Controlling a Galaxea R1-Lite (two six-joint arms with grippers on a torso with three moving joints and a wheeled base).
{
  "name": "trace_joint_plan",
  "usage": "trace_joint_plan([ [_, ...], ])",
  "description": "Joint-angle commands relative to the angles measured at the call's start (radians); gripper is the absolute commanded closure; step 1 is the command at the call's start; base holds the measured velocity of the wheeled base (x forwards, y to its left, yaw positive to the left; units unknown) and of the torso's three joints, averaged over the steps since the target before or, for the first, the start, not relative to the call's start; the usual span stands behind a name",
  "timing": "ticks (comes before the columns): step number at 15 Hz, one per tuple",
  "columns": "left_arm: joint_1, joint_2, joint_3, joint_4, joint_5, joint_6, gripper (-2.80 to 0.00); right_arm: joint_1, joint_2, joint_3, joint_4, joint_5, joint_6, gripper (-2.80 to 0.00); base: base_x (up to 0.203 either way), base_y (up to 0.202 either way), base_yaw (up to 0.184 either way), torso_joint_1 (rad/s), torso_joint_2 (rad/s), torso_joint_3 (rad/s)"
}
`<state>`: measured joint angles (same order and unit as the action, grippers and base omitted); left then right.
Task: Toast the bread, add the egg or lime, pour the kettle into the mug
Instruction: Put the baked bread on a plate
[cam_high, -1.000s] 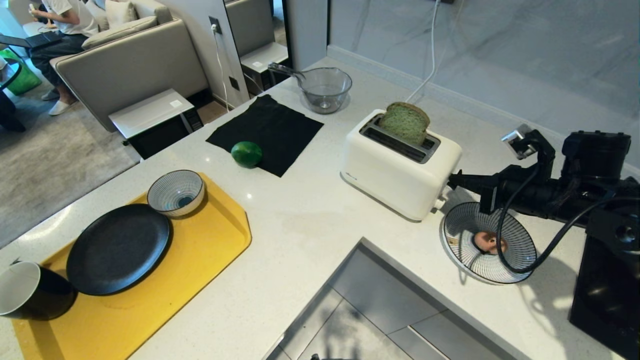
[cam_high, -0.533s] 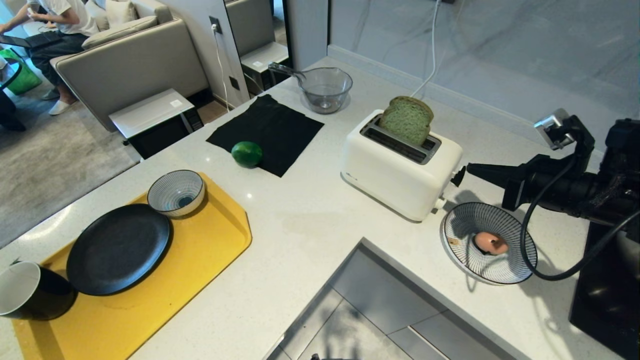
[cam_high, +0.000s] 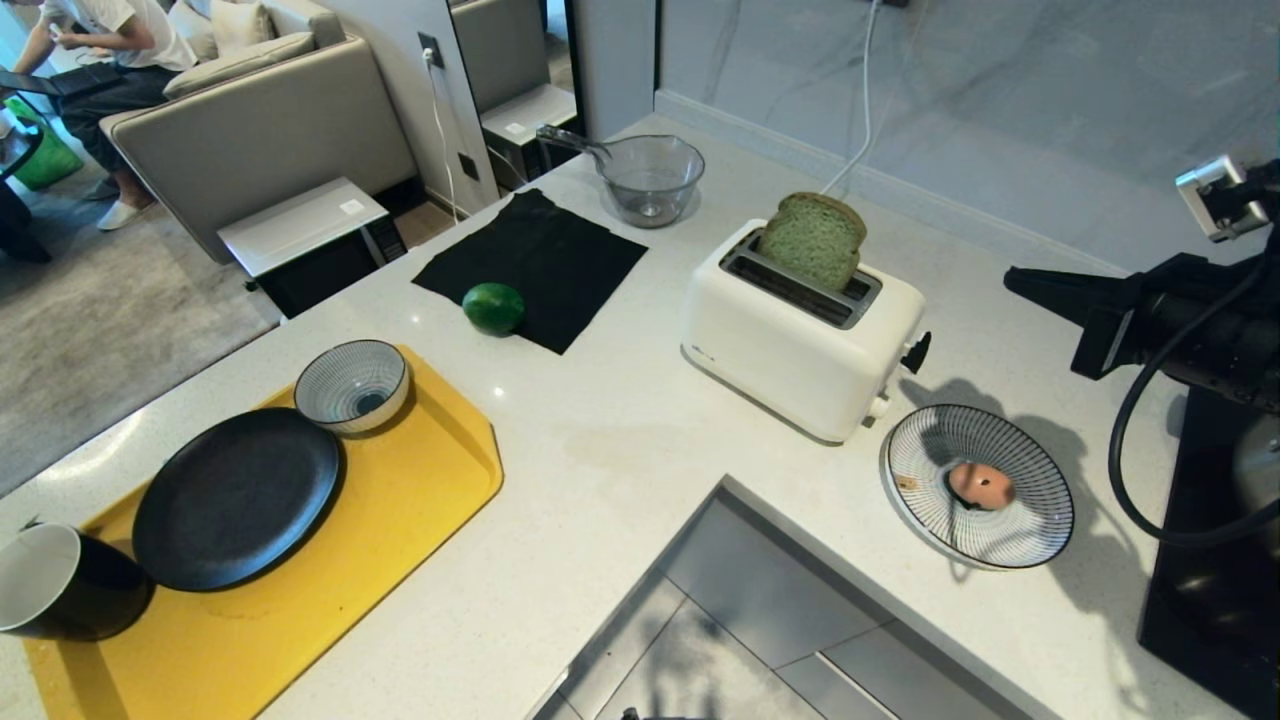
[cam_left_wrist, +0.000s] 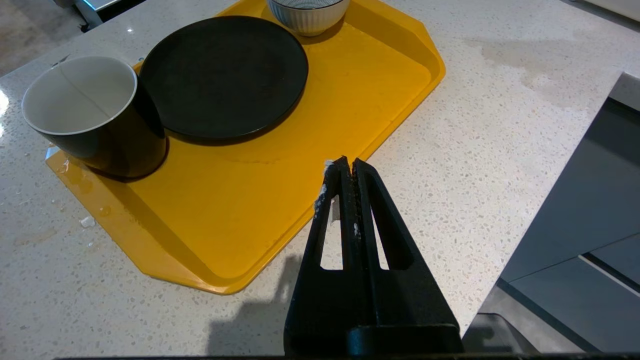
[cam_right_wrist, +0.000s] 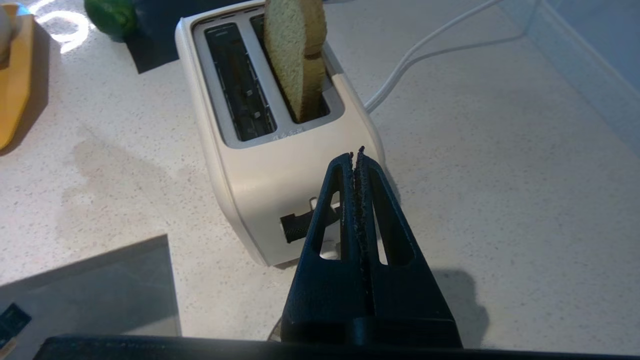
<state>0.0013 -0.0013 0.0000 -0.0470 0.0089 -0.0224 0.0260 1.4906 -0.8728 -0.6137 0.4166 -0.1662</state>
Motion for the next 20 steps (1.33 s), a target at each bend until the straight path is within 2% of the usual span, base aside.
trace_joint_plan([
  [1,0.000,-0.002,0.017,-0.001,0.000,-0.001,0.00,-0.002,-0.021,-0.011,-0.001,-0.007,-0.003,0.00,0.000,0.000,0.000,0.000,0.00,0.000],
  [4,0.000,-0.002,0.017,-0.001,0.000,-0.001,0.00,-0.011,-0.018,-0.020,0.041,-0.006,-0.003,0.00,0.000,0.000,0.000,0.000,0.00,0.000],
  [8,0.000,-0.002,0.017,-0.001,0.000,-0.001,0.00,-0.012,0.026,-0.105,0.077,-0.006,-0.002,0.00,0.000,0.000,0.000,0.000,0.00,0.000],
  [9,0.000,-0.002,0.017,-0.001,0.000,-0.001,0.00,-0.013,0.038,-0.121,0.081,-0.006,0.000,-2.80,0.000,0.000,0.000,0.000,0.00,0.000],
  [12,0.000,-0.002,0.017,-0.001,0.000,-0.001,0.00,-0.013,0.066,-0.146,0.085,0.004,0.011,-2.80,0.000,0.000,0.000,0.000,0.00,0.000],
  [15,0.000,-0.002,0.017,-0.001,0.000,-0.001,0.00,-0.008,0.111,-0.235,0.140,0.008,0.056,-2.80,0.000,0.000,0.000,0.000,0.00,0.000],
  [20,0.000,-0.002,0.017,-0.001,0.000,-0.001,0.00,-0.009,0.214,-0.357,0.203,0.002,0.046,-2.80,0.000,0.000,0.000,0.000,0.00,0.000],
])
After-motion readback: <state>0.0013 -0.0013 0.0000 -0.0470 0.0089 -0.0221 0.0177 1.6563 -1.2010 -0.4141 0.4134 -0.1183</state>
